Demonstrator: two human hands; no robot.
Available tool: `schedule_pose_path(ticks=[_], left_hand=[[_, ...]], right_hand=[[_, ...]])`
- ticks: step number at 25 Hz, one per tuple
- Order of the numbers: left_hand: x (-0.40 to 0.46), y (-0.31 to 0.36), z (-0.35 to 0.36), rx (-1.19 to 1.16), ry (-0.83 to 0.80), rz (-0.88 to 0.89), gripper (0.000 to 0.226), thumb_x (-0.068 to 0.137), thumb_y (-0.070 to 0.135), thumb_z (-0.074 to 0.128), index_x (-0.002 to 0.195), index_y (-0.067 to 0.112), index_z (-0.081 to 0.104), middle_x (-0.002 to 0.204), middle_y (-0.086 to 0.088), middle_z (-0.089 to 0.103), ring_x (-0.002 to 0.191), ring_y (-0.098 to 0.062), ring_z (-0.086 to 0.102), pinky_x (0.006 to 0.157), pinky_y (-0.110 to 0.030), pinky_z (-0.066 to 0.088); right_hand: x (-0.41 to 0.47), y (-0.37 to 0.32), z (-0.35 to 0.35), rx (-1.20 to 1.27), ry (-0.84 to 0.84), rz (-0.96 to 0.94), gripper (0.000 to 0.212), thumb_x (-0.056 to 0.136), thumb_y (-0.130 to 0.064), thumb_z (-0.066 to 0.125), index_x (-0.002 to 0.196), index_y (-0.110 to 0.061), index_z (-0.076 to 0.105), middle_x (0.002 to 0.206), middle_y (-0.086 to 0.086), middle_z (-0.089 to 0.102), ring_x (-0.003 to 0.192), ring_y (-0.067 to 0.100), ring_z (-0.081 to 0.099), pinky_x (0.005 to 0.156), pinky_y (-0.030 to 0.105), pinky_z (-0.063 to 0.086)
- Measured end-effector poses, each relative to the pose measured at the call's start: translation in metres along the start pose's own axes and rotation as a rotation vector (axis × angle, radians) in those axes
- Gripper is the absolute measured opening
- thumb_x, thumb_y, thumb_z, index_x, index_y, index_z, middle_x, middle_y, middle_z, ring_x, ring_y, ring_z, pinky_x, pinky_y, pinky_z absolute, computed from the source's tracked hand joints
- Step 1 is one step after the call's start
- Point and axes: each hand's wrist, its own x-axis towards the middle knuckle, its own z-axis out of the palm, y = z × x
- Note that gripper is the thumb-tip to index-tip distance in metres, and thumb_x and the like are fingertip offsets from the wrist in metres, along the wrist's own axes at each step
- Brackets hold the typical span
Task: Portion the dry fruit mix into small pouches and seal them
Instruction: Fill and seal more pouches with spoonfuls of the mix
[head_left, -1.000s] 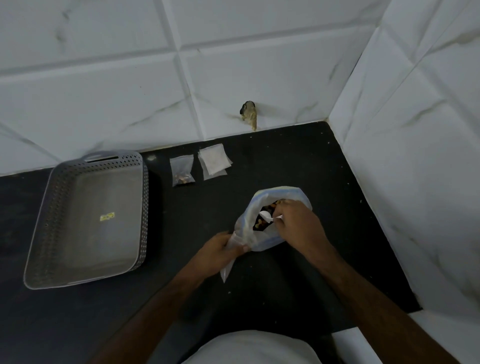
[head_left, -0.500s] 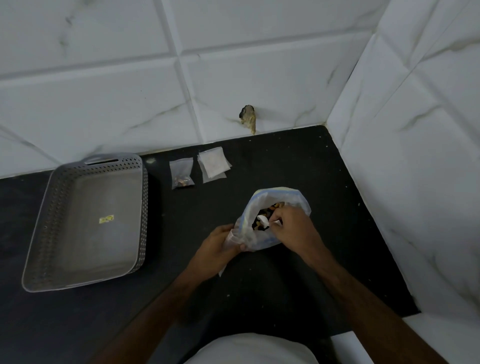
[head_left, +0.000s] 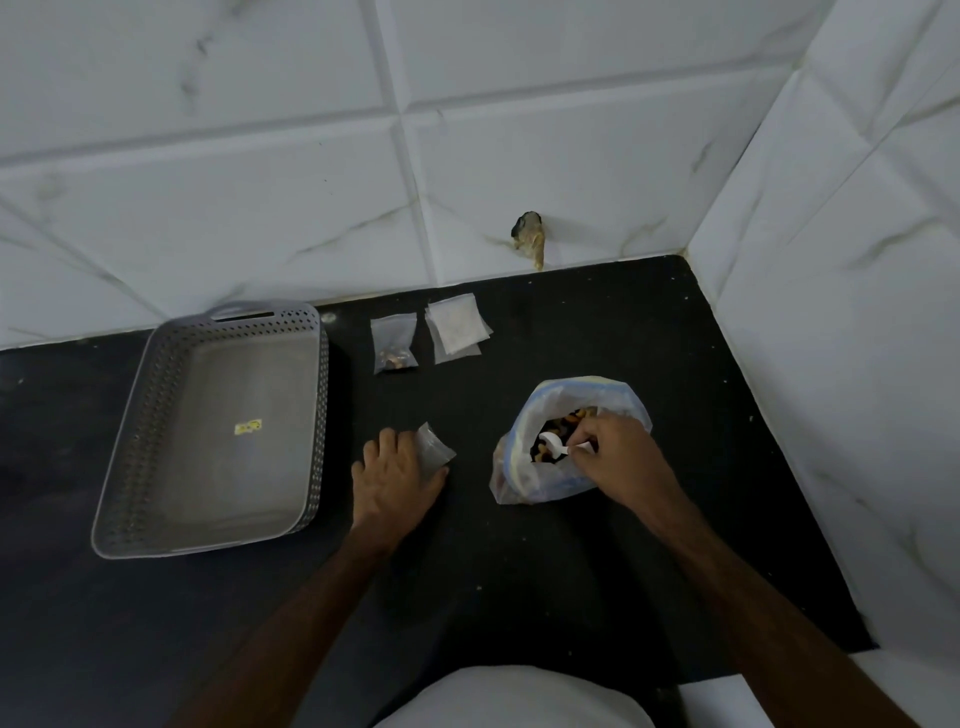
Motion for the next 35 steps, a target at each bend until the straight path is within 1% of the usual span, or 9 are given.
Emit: schedule_pose_path(ticks=[3, 6, 10, 16, 20, 26, 29, 32, 35], left_hand=[[-0.005, 0.003, -0.005, -0.032, 0.019, -0.013, 0.097, 0.084, 0.074, 0.057, 0.157, 0.018, 0.025, 0.157, -0.006, 0.024, 0.144, -0.029, 0.028, 0.111, -0.052, 0.034], [-0.020, 0.013, -0.011, -0.306, 0.118, 0.229, 0.081, 0.091, 0.046, 0.065, 0.158, 0.021, 0.026, 0.159, -0.004, 0.024, 0.144, -0.023, 0.028, 0.114, -0.053, 0.037], [-0.042, 0.062, -0.002, -0.589, -0.233, 0.268, 0.087, 0.089, 0.030, 0.074, 0.158, 0.016, 0.024, 0.156, -0.003, 0.033, 0.143, -0.015, 0.032, 0.115, -0.025, 0.026], [-0.012, 0.086, 0.005, -0.504, -0.253, 0.190, 0.055, 0.088, 0.040, 0.076, 0.133, 0.016, 0.053, 0.130, -0.001, 0.054, 0.119, -0.016, 0.053, 0.102, -0.034, 0.048], [0.001, 0.087, 0.016, -0.412, -0.289, 0.233, 0.036, 0.092, 0.037, 0.071, 0.121, 0.017, 0.062, 0.122, -0.001, 0.061, 0.113, -0.016, 0.057, 0.098, -0.033, 0.049], [-0.003, 0.090, 0.012, -1.197, -0.323, -0.056, 0.025, 0.088, 0.007, 0.072, 0.111, 0.016, 0.065, 0.104, -0.005, 0.074, 0.097, -0.023, 0.073, 0.091, -0.050, 0.059], [-0.006, 0.088, 0.008, -1.413, -0.323, -0.068, 0.041, 0.085, -0.006, 0.072, 0.118, 0.016, 0.063, 0.114, -0.003, 0.073, 0.107, -0.020, 0.071, 0.090, -0.039, 0.059], [-0.009, 0.088, 0.005, -1.313, -0.289, -0.025, 0.045, 0.082, -0.005, 0.075, 0.115, 0.023, 0.060, 0.112, 0.004, 0.071, 0.107, -0.013, 0.069, 0.083, -0.026, 0.057], [-0.005, 0.085, 0.006, -0.955, -0.231, 0.079, 0.028, 0.088, 0.017, 0.077, 0.105, 0.028, 0.059, 0.101, 0.007, 0.069, 0.092, -0.008, 0.068, 0.074, -0.023, 0.054]], right_hand=[[0.001, 0.001, -0.003, -0.005, -0.035, 0.035, 0.015, 0.099, -0.019, 0.060, 0.108, -0.020, 0.071, 0.101, -0.002, 0.070, 0.091, 0.012, 0.065, 0.086, 0.033, 0.054], [-0.001, 0.002, -0.003, 0.045, -0.018, 0.035, 0.013, 0.098, -0.019, 0.061, 0.105, -0.019, 0.072, 0.098, -0.002, 0.070, 0.088, 0.011, 0.066, 0.084, 0.033, 0.056], [-0.001, 0.002, -0.001, 0.106, -0.001, 0.049, 0.014, 0.098, -0.017, 0.062, 0.105, -0.015, 0.073, 0.100, 0.002, 0.071, 0.091, 0.014, 0.067, 0.086, 0.035, 0.056], [-0.008, 0.000, 0.000, 0.140, -0.020, 0.032, 0.013, 0.097, -0.020, 0.063, 0.101, -0.015, 0.074, 0.095, 0.001, 0.072, 0.087, 0.011, 0.066, 0.081, 0.027, 0.053], [-0.006, 0.001, -0.005, 0.141, -0.032, 0.068, 0.014, 0.097, -0.022, 0.063, 0.099, -0.014, 0.075, 0.092, 0.000, 0.070, 0.086, 0.012, 0.064, 0.073, 0.021, 0.047], [0.004, -0.001, 0.001, 0.137, 0.007, 0.107, 0.015, 0.095, -0.019, 0.062, 0.095, -0.012, 0.075, 0.086, 0.000, 0.069, 0.075, 0.009, 0.061, 0.066, 0.018, 0.043], [0.008, 0.006, -0.007, 0.292, -0.012, 0.155, 0.012, 0.089, -0.020, 0.067, 0.090, -0.012, 0.077, 0.089, 0.007, 0.074, 0.077, 0.017, 0.063, 0.075, 0.029, 0.050], [0.021, 0.011, -0.007, 0.512, -0.093, 0.325, 0.008, 0.089, -0.015, 0.068, 0.090, -0.012, 0.075, 0.091, 0.014, 0.071, 0.077, 0.017, 0.063, 0.075, 0.036, 0.053], [0.022, 0.010, -0.014, 0.467, -0.225, 0.552, 0.020, 0.100, -0.021, 0.060, 0.111, -0.007, 0.069, 0.110, 0.011, 0.069, 0.103, 0.024, 0.066, 0.095, 0.038, 0.053]])
